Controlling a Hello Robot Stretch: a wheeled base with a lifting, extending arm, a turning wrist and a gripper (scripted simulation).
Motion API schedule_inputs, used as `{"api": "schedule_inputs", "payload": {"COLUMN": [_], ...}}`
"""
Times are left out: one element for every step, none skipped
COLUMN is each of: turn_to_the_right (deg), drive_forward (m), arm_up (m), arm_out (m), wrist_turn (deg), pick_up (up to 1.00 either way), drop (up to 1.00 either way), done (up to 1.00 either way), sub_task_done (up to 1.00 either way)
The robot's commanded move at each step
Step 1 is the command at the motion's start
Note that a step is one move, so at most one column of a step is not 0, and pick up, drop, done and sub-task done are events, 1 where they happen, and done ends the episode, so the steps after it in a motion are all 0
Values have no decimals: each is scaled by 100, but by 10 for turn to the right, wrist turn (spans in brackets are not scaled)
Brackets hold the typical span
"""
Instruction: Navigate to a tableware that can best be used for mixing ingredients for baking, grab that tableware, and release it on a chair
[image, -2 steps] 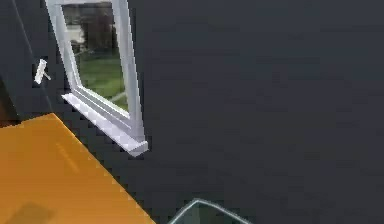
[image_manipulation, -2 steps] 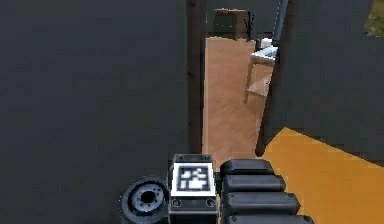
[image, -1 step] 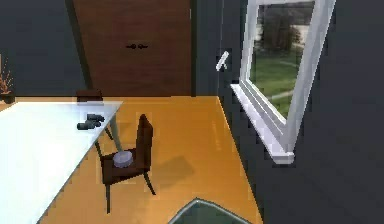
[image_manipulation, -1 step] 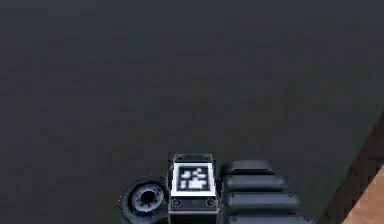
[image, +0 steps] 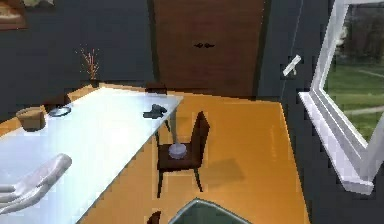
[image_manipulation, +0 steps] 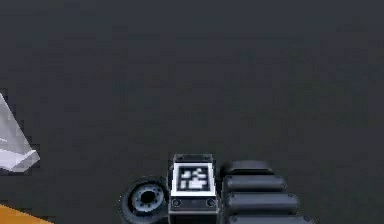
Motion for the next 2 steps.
{"api": "schedule_inputs", "payload": {"turn_to_the_right": [450, 450], "drive_forward": [0, 0], "arm_up": [0, 0], "arm_out": [0, 0], "wrist_turn": [0, 0], "pick_up": [0, 0], "drop": [0, 0], "done": [0, 0], "sub_task_done": [0, 0]}}
